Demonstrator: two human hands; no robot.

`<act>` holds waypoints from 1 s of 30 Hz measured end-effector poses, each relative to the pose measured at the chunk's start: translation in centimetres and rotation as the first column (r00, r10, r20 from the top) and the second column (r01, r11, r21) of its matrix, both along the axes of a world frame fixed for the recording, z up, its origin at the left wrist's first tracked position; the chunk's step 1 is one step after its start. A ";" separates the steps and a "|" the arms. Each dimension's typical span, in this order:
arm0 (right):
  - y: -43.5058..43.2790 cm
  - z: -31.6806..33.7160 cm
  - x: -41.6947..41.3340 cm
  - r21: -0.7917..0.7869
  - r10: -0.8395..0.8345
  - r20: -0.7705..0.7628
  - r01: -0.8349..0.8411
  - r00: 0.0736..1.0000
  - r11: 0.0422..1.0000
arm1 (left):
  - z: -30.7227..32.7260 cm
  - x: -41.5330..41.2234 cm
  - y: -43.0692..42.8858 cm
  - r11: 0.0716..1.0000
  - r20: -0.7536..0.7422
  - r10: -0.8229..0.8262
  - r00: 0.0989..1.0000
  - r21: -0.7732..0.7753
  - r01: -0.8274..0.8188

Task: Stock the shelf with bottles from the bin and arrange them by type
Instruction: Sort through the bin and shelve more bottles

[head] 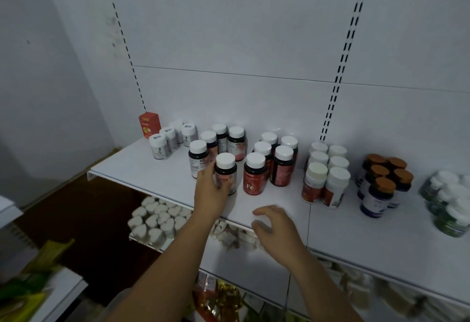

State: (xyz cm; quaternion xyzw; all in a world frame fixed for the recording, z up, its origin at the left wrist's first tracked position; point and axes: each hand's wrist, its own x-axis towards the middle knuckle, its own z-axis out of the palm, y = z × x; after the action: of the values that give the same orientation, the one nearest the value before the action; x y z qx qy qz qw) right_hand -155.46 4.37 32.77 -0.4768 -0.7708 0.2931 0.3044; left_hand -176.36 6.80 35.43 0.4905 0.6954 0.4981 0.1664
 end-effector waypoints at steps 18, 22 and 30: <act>1.0 -1.2 0.5 -0.018 0.099 -0.024 -0.099 0.995 0.995 | -0.2 1.9 5.7 0.999 0.294 0.037 0.955 0.016 -0.044; 1.1 -1.2 0.5 -0.017 0.100 -0.019 -0.101 0.995 0.995 | 0.2 2.3 6.2 0.999 0.390 0.042 0.920 0.007 -0.049; 1.0 -1.2 0.5 0.001 0.103 -0.022 -0.103 0.994 0.995 | 0.2 2.0 6.9 0.998 0.372 0.008 0.928 -0.067 0.019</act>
State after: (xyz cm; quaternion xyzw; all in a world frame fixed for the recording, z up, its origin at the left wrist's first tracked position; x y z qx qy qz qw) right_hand -155.00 5.42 31.59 -0.4334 -0.7909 0.3137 0.2971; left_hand -174.31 13.72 35.64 0.3830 0.6667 0.5573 0.3135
